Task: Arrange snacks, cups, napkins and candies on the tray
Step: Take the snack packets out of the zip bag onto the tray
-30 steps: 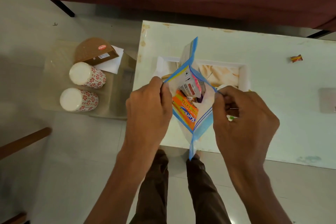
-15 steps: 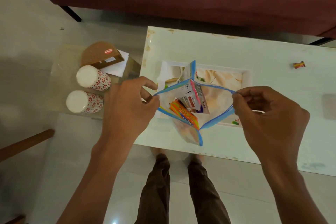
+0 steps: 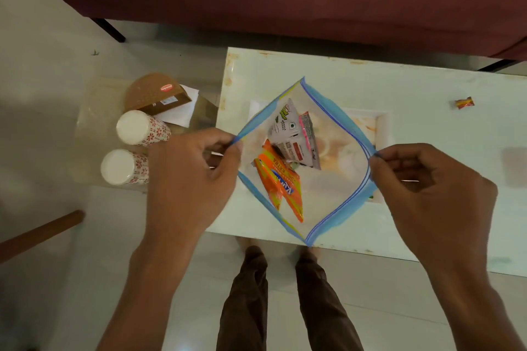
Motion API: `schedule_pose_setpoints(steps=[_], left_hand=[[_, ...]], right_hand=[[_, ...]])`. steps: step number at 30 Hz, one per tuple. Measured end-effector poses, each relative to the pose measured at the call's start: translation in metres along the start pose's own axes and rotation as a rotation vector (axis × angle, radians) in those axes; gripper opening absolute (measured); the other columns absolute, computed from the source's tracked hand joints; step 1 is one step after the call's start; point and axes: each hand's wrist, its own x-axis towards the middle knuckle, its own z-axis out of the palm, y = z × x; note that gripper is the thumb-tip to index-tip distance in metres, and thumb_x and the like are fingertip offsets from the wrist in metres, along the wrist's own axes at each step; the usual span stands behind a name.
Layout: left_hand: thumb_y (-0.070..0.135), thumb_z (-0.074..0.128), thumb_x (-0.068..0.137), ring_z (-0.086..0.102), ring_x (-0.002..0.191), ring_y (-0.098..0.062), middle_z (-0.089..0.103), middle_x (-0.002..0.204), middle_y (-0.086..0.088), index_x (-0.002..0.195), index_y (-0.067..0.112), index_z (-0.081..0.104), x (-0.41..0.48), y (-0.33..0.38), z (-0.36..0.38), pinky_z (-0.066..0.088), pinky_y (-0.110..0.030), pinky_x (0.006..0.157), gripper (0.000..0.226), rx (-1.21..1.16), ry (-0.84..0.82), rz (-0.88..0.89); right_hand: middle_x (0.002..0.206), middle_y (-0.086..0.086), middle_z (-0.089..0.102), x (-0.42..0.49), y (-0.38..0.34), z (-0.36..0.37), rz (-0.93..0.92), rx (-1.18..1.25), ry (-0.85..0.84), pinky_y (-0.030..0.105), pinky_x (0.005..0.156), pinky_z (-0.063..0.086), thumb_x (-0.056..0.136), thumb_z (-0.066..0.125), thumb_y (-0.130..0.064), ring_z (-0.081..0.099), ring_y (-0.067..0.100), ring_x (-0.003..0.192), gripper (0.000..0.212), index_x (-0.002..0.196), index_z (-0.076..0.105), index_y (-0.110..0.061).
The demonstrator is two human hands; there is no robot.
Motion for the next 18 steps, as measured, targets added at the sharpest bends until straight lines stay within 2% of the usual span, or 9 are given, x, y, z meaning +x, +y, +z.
schedule_pose_setpoints(steps=[2, 4, 6, 7, 9, 11, 12, 15, 18], left_hand=[[0.018, 0.073, 0.089, 0.064, 0.054, 0.002, 0.065, 0.073, 0.017, 0.092, 0.011, 0.079, -0.003, 0.010, 0.003, 0.049, -0.001, 0.058, 0.010, -0.024, 0.012, 0.034], [0.018, 0.073, 0.089, 0.067, 0.069, 0.004, 0.060, 0.070, 0.026, 0.092, 0.013, 0.079, -0.006, 0.016, 0.004, 0.051, -0.005, 0.057, 0.009, -0.046, 0.006, 0.049], [0.020, 0.071, 0.089, 0.065, 0.071, 0.013, 0.060, 0.072, 0.028, 0.093, 0.014, 0.079, -0.010, 0.019, 0.004, 0.049, -0.003, 0.054, 0.011, -0.061, -0.019, 0.056], [0.021, 0.071, 0.089, 0.063, 0.067, 0.018, 0.061, 0.073, 0.025, 0.094, 0.014, 0.079, -0.011, 0.020, 0.004, 0.047, -0.001, 0.052, 0.012, -0.060, -0.035, 0.059], [0.021, 0.071, 0.089, 0.060, 0.060, 0.021, 0.065, 0.076, 0.019, 0.095, 0.014, 0.080, -0.014, 0.019, 0.003, 0.043, 0.002, 0.052, 0.012, -0.043, -0.056, 0.070], [0.022, 0.072, 0.089, 0.063, 0.059, 0.011, 0.074, 0.079, 0.012, 0.096, 0.015, 0.080, -0.017, 0.018, 0.001, 0.046, 0.002, 0.057, 0.013, -0.004, -0.071, 0.093], [0.023, 0.071, 0.089, 0.066, 0.062, 0.006, 0.076, 0.081, 0.008, 0.097, 0.014, 0.080, -0.018, 0.017, 0.000, 0.047, 0.001, 0.060, 0.015, 0.010, -0.077, 0.102], [0.023, 0.069, 0.090, 0.067, 0.065, 0.000, 0.076, 0.080, 0.006, 0.099, 0.014, 0.080, -0.021, 0.015, -0.001, 0.049, -0.001, 0.064, 0.017, 0.015, -0.080, 0.112], [0.021, 0.070, 0.090, 0.063, 0.064, 0.003, 0.073, 0.079, 0.007, 0.100, 0.012, 0.079, -0.023, 0.012, 0.000, 0.048, 0.001, 0.064, 0.015, 0.004, -0.062, 0.105]], right_hand=[[0.081, -0.013, 0.069, -0.002, -0.003, -0.001, -0.080, -0.070, -0.028, 0.001, 0.063, 0.043, 0.083, 0.075, -0.017, 0.067, 0.006, 0.073, 0.010, 0.092, 0.070, -0.020], [0.092, 0.000, 0.069, -0.009, -0.006, -0.002, -0.234, -0.190, -0.003, 0.006, 0.066, 0.041, 0.084, 0.075, -0.016, 0.065, 0.015, 0.078, 0.017, 0.100, 0.070, -0.013], [0.096, 0.004, 0.068, -0.014, -0.016, -0.001, -0.430, -0.236, -0.016, 0.009, 0.070, 0.038, 0.089, 0.070, -0.013, 0.063, 0.019, 0.085, 0.011, 0.100, 0.072, -0.013], [0.097, 0.004, 0.068, -0.016, -0.022, 0.001, -0.540, -0.235, -0.083, 0.011, 0.073, 0.041, 0.092, 0.063, -0.012, 0.062, 0.019, 0.088, 0.013, 0.100, 0.073, -0.014], [0.102, 0.007, 0.069, -0.010, -0.030, 0.007, -0.801, -0.254, -0.347, 0.028, 0.072, 0.053, 0.087, 0.053, -0.011, 0.064, 0.024, 0.093, 0.025, 0.100, 0.074, -0.014], [0.109, 0.010, 0.070, 0.003, -0.035, 0.019, -1.068, -0.375, -0.602, 0.039, 0.071, 0.056, 0.077, 0.063, -0.001, 0.065, 0.031, 0.100, 0.028, 0.098, 0.075, -0.015], [0.112, 0.009, 0.070, 0.010, -0.036, 0.027, -1.169, -0.460, -0.685, 0.040, 0.071, 0.055, 0.072, 0.071, 0.001, 0.064, 0.032, 0.104, 0.031, 0.096, 0.075, -0.018], [0.116, 0.008, 0.067, 0.024, -0.035, 0.052, -1.336, -0.629, -0.851, 0.040, 0.074, 0.053, 0.075, 0.076, -0.006, 0.060, 0.029, 0.109, 0.025, 0.095, 0.075, -0.023], [0.110, 0.006, 0.068, 0.032, -0.031, 0.069, -1.457, -0.783, -0.857, 0.039, 0.075, 0.052, 0.076, 0.073, -0.006, 0.059, 0.028, 0.107, 0.016, 0.079, 0.073, -0.022]])
